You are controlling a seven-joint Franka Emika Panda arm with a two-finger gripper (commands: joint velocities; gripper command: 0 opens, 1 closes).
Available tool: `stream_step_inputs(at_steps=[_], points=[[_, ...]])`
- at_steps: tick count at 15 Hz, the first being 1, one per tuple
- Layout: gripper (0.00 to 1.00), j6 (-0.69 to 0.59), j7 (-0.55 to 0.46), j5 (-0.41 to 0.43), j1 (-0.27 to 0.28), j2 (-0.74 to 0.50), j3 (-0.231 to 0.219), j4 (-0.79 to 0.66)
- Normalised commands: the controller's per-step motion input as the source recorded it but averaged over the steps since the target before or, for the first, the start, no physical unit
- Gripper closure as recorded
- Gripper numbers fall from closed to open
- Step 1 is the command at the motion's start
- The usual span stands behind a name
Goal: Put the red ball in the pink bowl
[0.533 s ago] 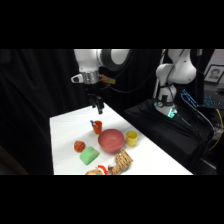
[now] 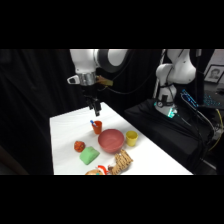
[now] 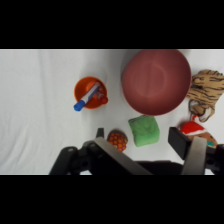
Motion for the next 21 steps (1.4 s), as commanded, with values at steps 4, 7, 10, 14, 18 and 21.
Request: stream_step_inputs(at_steps=[4, 7, 10, 14, 18, 21], points=[[0.0, -0.07, 0.17, -0.074, 0.032, 0.41, 0.021, 0.58], [0.0, -0.03, 0.15, -0.047, -0.005, 0.44, -0.004, 0.62], [0.0, 0.0, 0.12, 0.012, -0.041, 0.41, -0.005, 0.58], [0.0, 0.05, 0.11, 0.067, -0.072, 0.38, 0.001, 0.47], [0.0, 0.05, 0.06, 0.142, -0.086, 0.31, 0.042, 0.35], [0.0, 0.09, 0.06, 0.15, -0.067, 0.26, 0.066, 0.3]])
